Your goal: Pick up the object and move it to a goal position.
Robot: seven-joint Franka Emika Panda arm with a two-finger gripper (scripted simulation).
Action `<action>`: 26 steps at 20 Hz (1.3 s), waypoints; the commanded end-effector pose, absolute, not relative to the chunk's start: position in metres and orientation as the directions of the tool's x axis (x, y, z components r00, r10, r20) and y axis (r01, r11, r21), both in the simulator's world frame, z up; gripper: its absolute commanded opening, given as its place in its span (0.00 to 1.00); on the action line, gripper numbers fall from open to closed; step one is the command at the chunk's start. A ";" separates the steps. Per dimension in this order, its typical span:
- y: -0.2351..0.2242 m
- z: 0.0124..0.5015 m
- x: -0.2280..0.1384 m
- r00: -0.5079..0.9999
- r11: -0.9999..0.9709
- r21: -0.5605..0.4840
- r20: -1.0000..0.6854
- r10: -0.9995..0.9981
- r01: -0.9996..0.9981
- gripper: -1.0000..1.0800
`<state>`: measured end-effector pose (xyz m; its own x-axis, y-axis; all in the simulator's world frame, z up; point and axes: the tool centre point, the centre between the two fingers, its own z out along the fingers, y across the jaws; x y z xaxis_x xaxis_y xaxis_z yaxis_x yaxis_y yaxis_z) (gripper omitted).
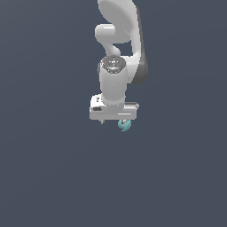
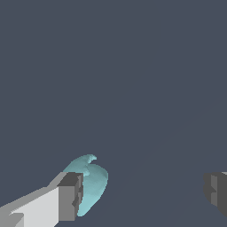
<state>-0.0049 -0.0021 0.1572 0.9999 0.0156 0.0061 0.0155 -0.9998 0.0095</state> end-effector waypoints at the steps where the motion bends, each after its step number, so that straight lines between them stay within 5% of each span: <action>1: -0.002 0.157 -0.005 1.000 -1.000 0.009 0.006 0.016 0.015 0.96; 26: 0.017 0.139 -0.018 0.995 -0.995 -0.019 -0.012 -0.099 -0.099 0.96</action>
